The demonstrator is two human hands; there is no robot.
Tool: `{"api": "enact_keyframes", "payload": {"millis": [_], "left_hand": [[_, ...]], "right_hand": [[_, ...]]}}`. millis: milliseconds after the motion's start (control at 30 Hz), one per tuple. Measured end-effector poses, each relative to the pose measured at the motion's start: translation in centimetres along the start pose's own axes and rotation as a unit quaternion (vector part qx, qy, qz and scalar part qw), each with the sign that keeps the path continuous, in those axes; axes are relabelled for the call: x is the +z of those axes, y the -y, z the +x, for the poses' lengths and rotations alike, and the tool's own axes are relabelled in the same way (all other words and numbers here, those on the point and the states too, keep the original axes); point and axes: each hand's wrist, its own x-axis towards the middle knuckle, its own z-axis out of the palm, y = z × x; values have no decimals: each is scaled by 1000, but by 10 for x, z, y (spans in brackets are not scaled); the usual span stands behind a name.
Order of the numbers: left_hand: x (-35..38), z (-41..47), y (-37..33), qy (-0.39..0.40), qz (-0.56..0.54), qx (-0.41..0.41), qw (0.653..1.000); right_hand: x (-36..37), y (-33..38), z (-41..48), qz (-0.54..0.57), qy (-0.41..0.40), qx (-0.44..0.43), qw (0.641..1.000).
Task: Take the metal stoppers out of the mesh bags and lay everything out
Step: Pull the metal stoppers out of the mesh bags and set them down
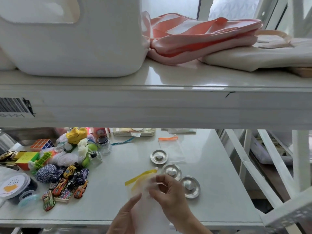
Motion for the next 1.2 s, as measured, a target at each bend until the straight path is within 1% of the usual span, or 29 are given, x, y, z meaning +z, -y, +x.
{"api": "enact_keyframes", "payload": {"millis": [33, 67, 100, 133, 167, 200, 233, 267, 300, 400, 467, 500, 533, 600, 667, 700, 733, 767, 800, 833, 867, 900, 967, 1000, 1067, 1133, 1200], "left_hand": [[-4, 2, 4, -20, 16, -4, 1000], [-7, 3, 6, -48, 42, 1, 998], [-10, 5, 7, -75, 68, 11, 995], [-12, 6, 5, -103, 97, 25, 990], [-14, 8, 3, -121, 110, 45, 986], [-15, 10, 0, -139, 120, 62, 981], [-15, 10, -2, -148, 125, 77, 978], [-16, 11, -3, -154, 131, 89, 975], [-16, 12, -5, -159, 132, 94, 974], [-15, 8, -7, -171, 141, 100, 970], [-19, 7, -4, -164, 140, 101, 971], [-16, 7, -3, -163, 127, 97, 974], [-11, 10, -2, -177, 111, 87, 974], [-6, 17, 2, -187, 72, 72, 977], [3, 18, 8, -178, 43, 49, 982], [7, 18, 11, -165, 32, 23, 985], [8, 20, 14, -154, 28, 2, 988], [9, 20, 16, -133, 25, 10, 991], [6, 23, 17, -116, 23, 33, 992], [6, 23, 17, -125, 39, 70, 989], [5, 23, 17, -124, 53, 85, 987], [4, 22, 15, -129, 57, 89, 986], [-1, 21, 13, -134, 41, 102, 985], [-6, 21, 13, -146, 41, 109, 982], [-7, 18, 10, -168, 51, 117, 977], [-10, 14, 9, -178, 63, 131, 973], [-11, 10, 6, -187, 65, 132, 971]], "right_hand": [[-5, -2, 1, -3, 11, 21, 1000], [-13, -6, 4, -20, -3, 35, 999], [-25, -14, 11, -70, -47, 38, 996], [-39, -22, 20, -162, -101, 39, 981], [-55, -29, 28, -290, -138, 43, 946], [-69, -34, 33, -415, -144, 62, 896], [-81, -39, 37, -501, -129, 96, 850], [-89, -43, 40, -546, -109, 125, 821], [-95, -43, 42, -559, -91, 142, 812], [-106, -43, 45, -512, -73, 179, 837], [-109, -35, 43, -480, -74, 192, 853], [-107, -30, 39, -450, -82, 184, 870], [-101, -24, 34, -400, -90, 169, 896], [-79, -11, 25, -297, -73, 132, 943], [-48, -9, 18, -232, -24, 97, 968], [-32, -10, 15, -225, 2, 75, 971], [-18, -11, 13, -235, 25, 52, 970], [-7, -13, 12, -261, 55, 29, 963], [-2, -15, 14, -297, 88, 20, 950], [-1, -17, 19, -328, 115, 15, 938], [-3, -17, 24, -346, 129, 12, 929], [-8, -17, 31, -351, 118, 14, 929], [-24, -25, 53, -347, 30, 41, 937], [-34, -30, 65, -367, -20, 49, 929], [-50, -37, 82, -439, -80, 95, 890], [-58, -43, 90, -487, -90, 125, 860], [-58, -49, 95, -496, -86, 123, 855]]}}
